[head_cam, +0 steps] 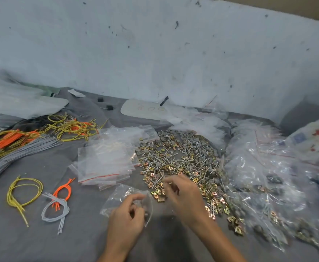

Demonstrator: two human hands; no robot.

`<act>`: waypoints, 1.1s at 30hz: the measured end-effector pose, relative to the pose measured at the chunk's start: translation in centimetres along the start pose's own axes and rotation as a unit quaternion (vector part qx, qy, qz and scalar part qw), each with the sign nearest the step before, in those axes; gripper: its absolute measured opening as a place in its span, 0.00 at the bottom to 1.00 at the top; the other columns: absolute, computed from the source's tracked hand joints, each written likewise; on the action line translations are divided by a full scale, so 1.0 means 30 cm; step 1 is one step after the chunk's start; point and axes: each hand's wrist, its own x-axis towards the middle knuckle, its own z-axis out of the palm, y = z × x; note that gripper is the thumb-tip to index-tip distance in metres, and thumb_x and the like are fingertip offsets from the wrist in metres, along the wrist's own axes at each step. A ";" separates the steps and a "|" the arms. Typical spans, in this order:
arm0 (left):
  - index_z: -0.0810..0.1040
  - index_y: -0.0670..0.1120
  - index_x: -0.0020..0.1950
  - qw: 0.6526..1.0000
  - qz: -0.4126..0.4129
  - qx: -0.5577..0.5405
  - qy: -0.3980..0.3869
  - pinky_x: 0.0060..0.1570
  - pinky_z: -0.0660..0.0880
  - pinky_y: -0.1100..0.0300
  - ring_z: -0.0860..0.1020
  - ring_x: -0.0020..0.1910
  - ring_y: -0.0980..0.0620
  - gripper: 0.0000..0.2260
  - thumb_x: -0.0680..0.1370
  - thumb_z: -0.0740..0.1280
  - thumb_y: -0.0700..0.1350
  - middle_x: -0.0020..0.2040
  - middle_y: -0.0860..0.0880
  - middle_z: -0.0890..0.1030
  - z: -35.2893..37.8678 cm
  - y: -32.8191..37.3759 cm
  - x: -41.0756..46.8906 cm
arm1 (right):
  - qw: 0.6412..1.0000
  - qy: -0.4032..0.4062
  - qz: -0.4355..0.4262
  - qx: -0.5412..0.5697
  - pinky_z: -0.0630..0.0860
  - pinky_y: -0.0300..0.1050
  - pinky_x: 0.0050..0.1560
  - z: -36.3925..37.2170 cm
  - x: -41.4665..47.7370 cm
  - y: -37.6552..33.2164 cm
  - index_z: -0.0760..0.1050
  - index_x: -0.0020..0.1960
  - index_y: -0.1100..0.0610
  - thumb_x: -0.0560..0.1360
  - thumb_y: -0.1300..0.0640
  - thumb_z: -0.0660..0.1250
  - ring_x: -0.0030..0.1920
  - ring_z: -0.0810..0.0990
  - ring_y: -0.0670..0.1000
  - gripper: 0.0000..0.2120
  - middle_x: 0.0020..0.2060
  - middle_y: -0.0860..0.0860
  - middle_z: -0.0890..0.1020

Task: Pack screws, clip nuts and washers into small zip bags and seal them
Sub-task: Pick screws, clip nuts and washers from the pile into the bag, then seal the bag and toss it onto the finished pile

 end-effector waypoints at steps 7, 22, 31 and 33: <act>0.78 0.67 0.52 1.000 0.014 0.009 -0.010 0.30 0.76 0.64 0.81 0.29 0.59 0.23 0.77 0.66 0.36 0.30 0.48 0.81 -0.010 0.011 -0.001 | 0.976 -0.073 0.138 -0.154 0.80 0.47 0.39 -0.007 0.348 0.223 0.82 0.47 0.50 0.81 0.54 0.65 0.33 0.79 0.45 0.08 0.44 0.45 0.84; 0.81 0.58 0.49 1.000 0.007 -0.009 0.000 0.31 0.71 0.68 0.78 0.29 0.59 0.16 0.76 0.66 0.35 0.29 0.53 0.81 -0.006 0.011 -0.004 | 0.962 -0.138 0.158 -0.175 0.79 0.50 0.50 0.036 0.442 0.296 0.78 0.44 0.49 0.79 0.53 0.69 0.44 0.80 0.47 0.06 0.46 0.45 0.82; 0.77 0.66 0.55 1.000 0.026 -0.011 0.005 0.31 0.75 0.64 0.79 0.28 0.56 0.17 0.73 0.64 0.45 0.31 0.51 0.82 -0.012 0.002 -0.010 | 0.982 -0.081 0.121 0.118 0.77 0.39 0.39 -0.034 0.124 0.073 0.79 0.42 0.48 0.75 0.55 0.72 0.36 0.79 0.42 0.04 0.36 0.45 0.82; 0.76 0.65 0.55 1.000 0.029 -0.007 0.009 0.34 0.77 0.58 0.78 0.29 0.54 0.16 0.72 0.63 0.47 0.30 0.51 0.81 -0.009 -0.005 -0.008 | 0.970 -0.106 0.113 0.187 0.74 0.37 0.37 -0.009 0.022 0.017 0.80 0.43 0.50 0.74 0.56 0.73 0.35 0.78 0.42 0.03 0.36 0.47 0.83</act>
